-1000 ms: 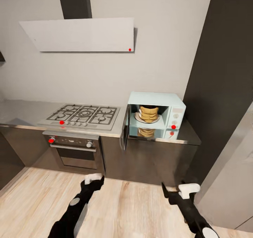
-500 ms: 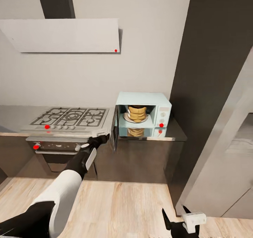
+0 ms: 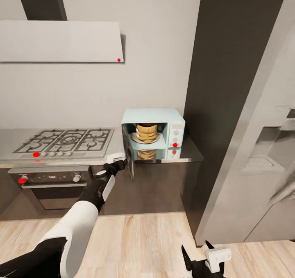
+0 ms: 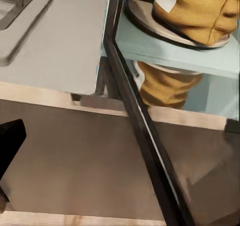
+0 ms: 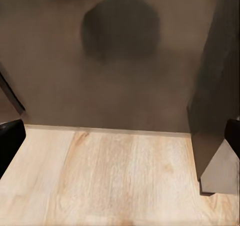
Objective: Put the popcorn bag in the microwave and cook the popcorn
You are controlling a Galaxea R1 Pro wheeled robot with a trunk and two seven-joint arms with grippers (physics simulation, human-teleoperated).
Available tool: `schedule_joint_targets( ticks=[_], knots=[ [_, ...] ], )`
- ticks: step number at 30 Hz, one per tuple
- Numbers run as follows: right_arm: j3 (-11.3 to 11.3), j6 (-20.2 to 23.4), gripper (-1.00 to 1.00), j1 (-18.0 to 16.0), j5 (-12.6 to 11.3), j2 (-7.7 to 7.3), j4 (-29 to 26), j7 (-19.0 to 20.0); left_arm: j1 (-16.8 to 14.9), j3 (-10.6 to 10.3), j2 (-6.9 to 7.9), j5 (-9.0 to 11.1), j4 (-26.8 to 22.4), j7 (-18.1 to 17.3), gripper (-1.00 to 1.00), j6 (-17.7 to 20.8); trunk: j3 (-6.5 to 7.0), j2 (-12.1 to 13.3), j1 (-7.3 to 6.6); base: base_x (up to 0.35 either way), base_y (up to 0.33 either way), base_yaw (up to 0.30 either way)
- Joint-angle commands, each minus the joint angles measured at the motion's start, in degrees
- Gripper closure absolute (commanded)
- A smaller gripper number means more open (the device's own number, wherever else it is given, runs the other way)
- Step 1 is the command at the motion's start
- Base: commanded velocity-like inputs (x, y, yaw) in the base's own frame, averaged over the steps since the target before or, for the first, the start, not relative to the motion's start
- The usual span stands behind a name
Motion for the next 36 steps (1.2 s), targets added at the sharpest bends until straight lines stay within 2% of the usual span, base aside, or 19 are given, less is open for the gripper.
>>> schedule_joint_targets(
  ticks=[1, 4, 5, 7, 11, 13, 14, 15, 16, 17, 19, 28, 36],
  knots=[
    [0.3, -0.2, -1.00, -0.2, -0.6, 0.07, 0.1, -0.3, 0.0, 0.1, -0.07, 0.1, -0.1, 0.2, -1.00, 0.4, -0.08, -0.1, 0.04, 0.175, -0.129, -0.296],
    [0.6, -0.1, -1.00, -0.1, -0.6, 0.12, 0.4, -0.2, -0.1, 0.0, -0.07, 0.1, -0.1, 0.4, -1.00, 0.7, -0.01, -0.1, 0.04, 0.225, -0.166, -0.298],
    [1.4, -0.1, -1.00, -0.1, -0.6, 0.15, 0.5, -0.2, -0.2, 0.0, -0.07, 0.1, -0.1, 0.4, -1.00, 0.9, 0.01, -0.1, 0.04, 0.253, -0.186, -0.299],
    [5.1, -0.2, -1.00, -0.1, -0.6, 0.14, 0.8, -0.2, -0.3, 0.0, -0.07, 0.1, -0.3, 0.4, -1.00, 0.8, 0.08, -0.1, 0.04, 0.100, -0.074, -0.299],
    [7.7, -0.3, -1.00, 0.0, -0.6, 0.07, 0.8, -0.2, -0.3, 0.0, -0.07, 0.2, -0.6, 0.3, -1.00, 0.6, 0.12, -0.1, 0.04, 0.020, -0.015, -0.119],
    [12.0, -0.4, -1.00, -0.2, -0.4, 0.10, 1.0, -0.2, -0.3, 0.0, -0.07, 0.2, -0.7, 0.3, -1.00, 0.5, 0.12, -0.1, 0.04, 0.013, -0.012, -0.011],
    [13.4, -0.5, -1.00, -0.2, 0.3, 0.11, 1.1, -0.3, -0.3, 0.0, -0.07, 0.2, -0.7, 0.3, -1.00, 0.5, 0.12, -0.1, 0.04, 0.075, -0.078, -0.005],
    [15.9, -0.5, -1.00, -0.2, 4.7, 0.23, 1.2, -0.6, -0.3, 0.0, -0.07, 0.2, -0.7, 0.3, -1.00, 0.5, 0.12, -0.1, 0.04, 0.170, -0.186, -0.002],
    [16.4, -0.6, -1.00, -0.1, 6.6, 0.36, 1.3, -0.7, -0.4, 0.0, -0.07, 0.2, -0.7, 0.3, -1.00, 0.6, 0.12, -0.1, 0.04, 0.194, -0.205, -0.001],
    [16.8, -0.6, -1.00, 0.1, 8.8, 0.89, 1.3, -0.8, -0.4, 0.0, -0.07, 0.2, -0.7, 0.3, -1.00, 0.6, 0.12, -0.1, 0.04, 0.222, -0.223, -0.001],
    [17.1, -0.7, -1.00, 0.2, 10.9, 2.36, 1.3, -0.9, -0.5, 0.0, -0.07, 0.2, -0.7, 0.3, -1.00, 0.9, 0.12, -0.1, 0.04, 0.243, -0.234, 0.000],
    [16.9, -1.0, -1.00, 0.3, 10.8, 2.90, 1.5, -0.8, -0.4, 0.0, -0.07, 0.2, -0.7, -0.1, -1.00, 0.5, 0.12, -0.1, 0.04, 0.156, -0.134, 0.000],
    [16.9, -1.4, -1.00, 0.3, 11.0, 2.94, 3.0, -0.9, -0.4, 0.1, -0.07, 0.2, -0.7, -0.1, -1.00, 0.9, 0.12, -0.1, 0.04, 0.306, -0.020, 0.000]
  ],
)
